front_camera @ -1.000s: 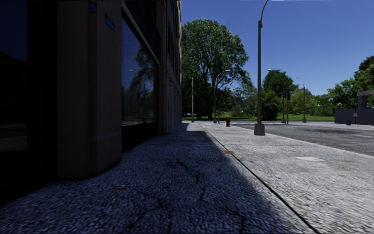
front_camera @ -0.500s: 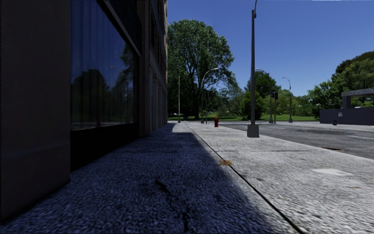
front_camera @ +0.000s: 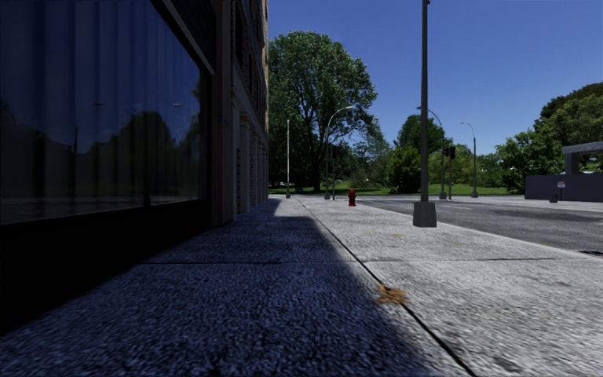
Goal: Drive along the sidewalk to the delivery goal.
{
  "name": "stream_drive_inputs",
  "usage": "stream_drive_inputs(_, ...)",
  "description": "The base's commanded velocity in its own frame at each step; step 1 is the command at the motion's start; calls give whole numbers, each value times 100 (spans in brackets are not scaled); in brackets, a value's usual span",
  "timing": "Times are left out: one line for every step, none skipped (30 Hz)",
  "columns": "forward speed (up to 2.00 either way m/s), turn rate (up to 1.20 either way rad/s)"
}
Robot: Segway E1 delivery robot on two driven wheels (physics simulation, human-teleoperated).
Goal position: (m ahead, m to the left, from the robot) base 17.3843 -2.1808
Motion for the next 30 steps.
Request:
stream_drive_inputs(200,0)
stream_drive_inputs(200,0)
stream_drive_inputs(200,0)
stream_drive_inputs(200,0)
stream_drive_inputs(200,0)
stream_drive_inputs(200,0)
stream_drive_inputs(200,0)
stream_drive_inputs(200,0)
stream_drive_inputs(200,0)
stream_drive_inputs(200,0)
stream_drive_inputs(200,0)
stream_drive_inputs(200,0)
stream_drive_inputs(200,0)
stream_drive_inputs(200,0)
stream_drive_inputs(200,0)
stream_drive_inputs(200,0)
stream_drive_inputs(200,0)
stream_drive_inputs(200,0)
stream_drive_inputs(200,0)
stream_drive_inputs(200,0)
stream_drive_inputs(200,0)
stream_drive_inputs(200,0)
stream_drive_inputs(200,0)
stream_drive_inputs(200,0)
stream_drive_inputs(200,0)
stream_drive_inputs(200,0)
stream_drive_inputs(200,0)
stream_drive_inputs(200,0)
stream_drive_inputs(200,0)
stream_drive_inputs(200,0)
